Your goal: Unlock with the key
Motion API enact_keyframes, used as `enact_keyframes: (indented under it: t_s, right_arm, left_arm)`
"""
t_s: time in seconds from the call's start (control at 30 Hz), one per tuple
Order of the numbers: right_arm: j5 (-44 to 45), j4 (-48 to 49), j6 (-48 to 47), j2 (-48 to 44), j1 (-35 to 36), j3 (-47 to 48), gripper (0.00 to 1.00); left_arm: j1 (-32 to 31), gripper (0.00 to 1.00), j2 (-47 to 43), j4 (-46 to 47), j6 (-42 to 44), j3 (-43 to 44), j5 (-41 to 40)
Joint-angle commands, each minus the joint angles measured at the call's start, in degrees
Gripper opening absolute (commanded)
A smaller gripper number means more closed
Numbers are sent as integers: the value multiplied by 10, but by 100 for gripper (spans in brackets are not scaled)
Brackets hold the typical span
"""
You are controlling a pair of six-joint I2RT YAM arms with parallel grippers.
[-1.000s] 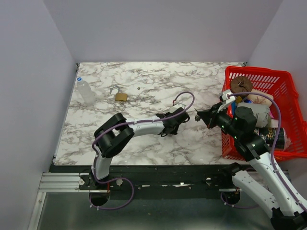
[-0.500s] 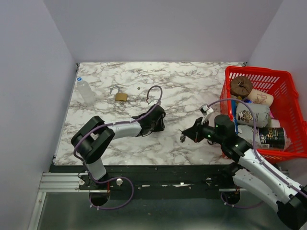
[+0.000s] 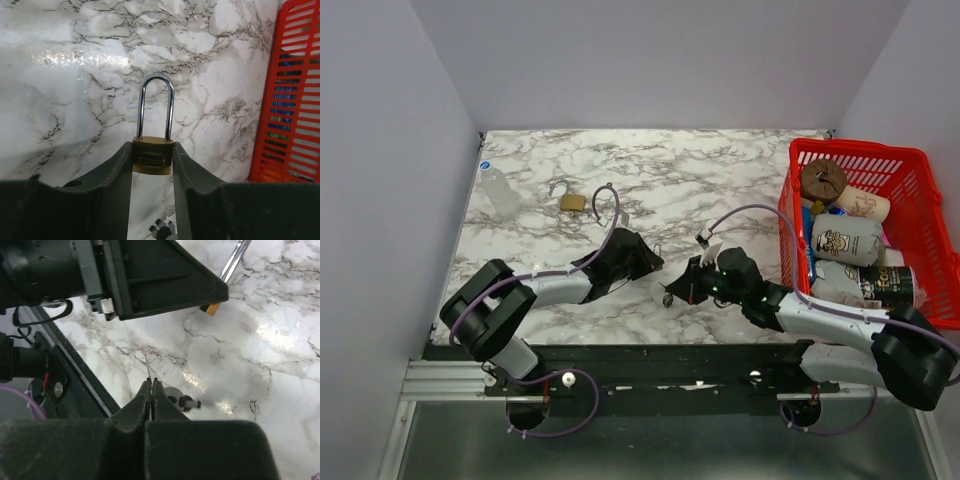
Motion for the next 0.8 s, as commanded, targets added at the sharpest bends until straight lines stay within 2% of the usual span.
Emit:
enact_keyframes:
  t_s: [0.0, 0.2, 0.47, 0.6, 0.77]
  right_arm:
    - [88, 82, 18, 23, 14, 6, 1]
    - [102, 135, 54, 77, 14, -1, 1]
    - [95, 257, 81, 195, 15, -10, 1]
    - [102, 270, 92, 216, 14, -9, 1]
    - [117, 241, 96, 221, 14, 3, 1]
  left_arm:
    - [8, 0, -41, 42, -33, -22, -36]
    - [11, 0, -55, 37, -43, -40, -55]
    - [16, 0, -41, 62, -61, -67, -50]
    - [20, 0, -38, 67, -64, -73, -50]
    - [23, 0, -43, 87, -73, -87, -50]
